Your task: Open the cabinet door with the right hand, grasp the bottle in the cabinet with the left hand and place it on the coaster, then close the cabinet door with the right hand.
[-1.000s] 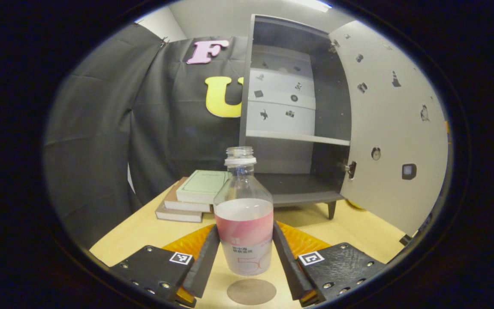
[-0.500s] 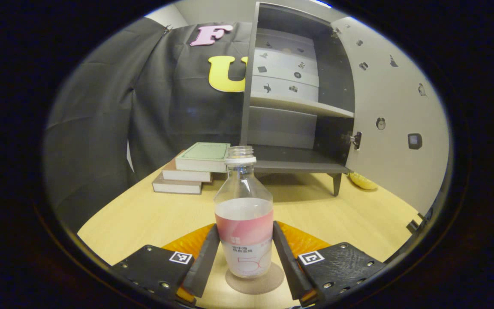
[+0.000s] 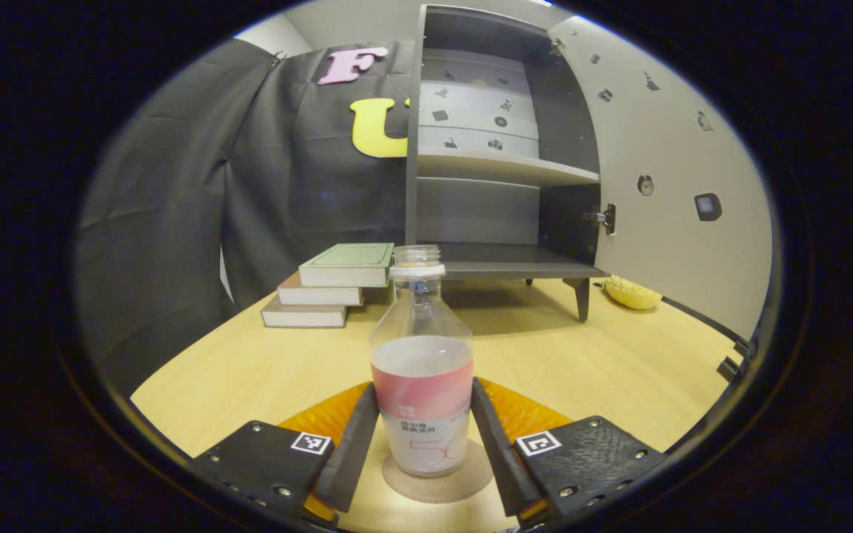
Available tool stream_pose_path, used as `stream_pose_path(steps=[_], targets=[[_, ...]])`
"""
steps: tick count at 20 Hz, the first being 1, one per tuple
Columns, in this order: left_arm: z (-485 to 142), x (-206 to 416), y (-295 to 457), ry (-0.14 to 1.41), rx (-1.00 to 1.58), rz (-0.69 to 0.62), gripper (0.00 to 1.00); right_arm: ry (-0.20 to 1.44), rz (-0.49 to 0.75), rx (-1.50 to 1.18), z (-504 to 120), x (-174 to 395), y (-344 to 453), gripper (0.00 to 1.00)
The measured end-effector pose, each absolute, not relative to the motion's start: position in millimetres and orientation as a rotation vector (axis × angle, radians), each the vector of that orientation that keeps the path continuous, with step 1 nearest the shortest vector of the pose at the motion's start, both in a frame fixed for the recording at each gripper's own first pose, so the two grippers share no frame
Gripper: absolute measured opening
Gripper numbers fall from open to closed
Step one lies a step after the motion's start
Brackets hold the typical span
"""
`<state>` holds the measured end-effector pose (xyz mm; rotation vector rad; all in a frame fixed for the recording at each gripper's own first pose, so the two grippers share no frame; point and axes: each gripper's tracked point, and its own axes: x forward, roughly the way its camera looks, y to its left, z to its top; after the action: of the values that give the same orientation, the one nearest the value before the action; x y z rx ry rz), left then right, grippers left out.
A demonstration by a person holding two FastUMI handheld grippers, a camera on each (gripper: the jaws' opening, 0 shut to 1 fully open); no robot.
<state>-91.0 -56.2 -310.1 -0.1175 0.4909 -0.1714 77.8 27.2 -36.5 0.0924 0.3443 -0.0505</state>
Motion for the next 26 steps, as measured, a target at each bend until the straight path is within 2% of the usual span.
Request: stream_pose_path(steps=[3,4,5,7,9,11,12,17,18,22,23,24,25,26], targets=[[-310.2,-101.3,-56.4,0.506,-0.117,-0.174,0.77,0.340,-0.046,0.095,-35.5,78.2,29.1,0.98],[-309.5,-104.0,-56.8,0.508,-0.110,-0.176,0.73,0.338,-0.047,0.096,-34.8,78.6,29.3,0.98],[-309.0,-105.8,-57.1,0.509,-0.100,-0.174,0.76,0.339,-0.044,0.098,-35.7,78.4,30.7,0.98],[-310.8,-108.8,-58.9,0.531,-0.088,-0.173,0.74,0.338,-0.032,0.095,-36.8,80.1,33.7,0.98],[-304.3,-108.8,-56.2,0.530,-0.085,-0.152,0.93,0.342,-0.021,0.090,-38.8,84.0,33.1,0.98],[-293.5,-108.0,-53.7,0.516,-0.086,-0.125,0.89,0.340,-0.008,0.093,-38.1,90.6,29.7,0.98],[-288.0,-108.5,-53.8,0.513,-0.083,-0.116,0.92,0.337,-0.004,0.092,-37.5,95.9,25.8,0.98],[-240.1,-111.8,-51.8,0.473,-0.069,-0.023,0.89,0.332,0.073,0.118,-29.2,128.5,12.5,0.98],[-227.3,-114.7,-49.8,0.461,-0.061,0.004,0.91,0.325,0.095,0.117,-25.3,136.4,10.4,0.98],[-172.1,-114.4,-52.9,0.412,-0.028,0.098,0.89,0.305,0.236,0.135,-10.1,165.7,22.3,0.98],[-158.8,-112.3,-55.8,0.402,-0.021,0.116,0.90,0.296,0.276,0.140,-5.2,171.4,27.1,0.93],[-144.1,-110.8,-58.0,0.387,-0.016,0.132,0.90,0.287,0.313,0.142,-0.6,177.0,30.8,0.93],[-130.0,-109.4,-61.2,0.371,-0.015,0.145,0.90,0.280,0.352,0.142,2.7,181.3,35.0,0.98],[-117.6,-109.5,-64.9,0.355,-0.018,0.158,0.89,0.274,0.392,0.144,6.0,186.0,40.1,0.93]])
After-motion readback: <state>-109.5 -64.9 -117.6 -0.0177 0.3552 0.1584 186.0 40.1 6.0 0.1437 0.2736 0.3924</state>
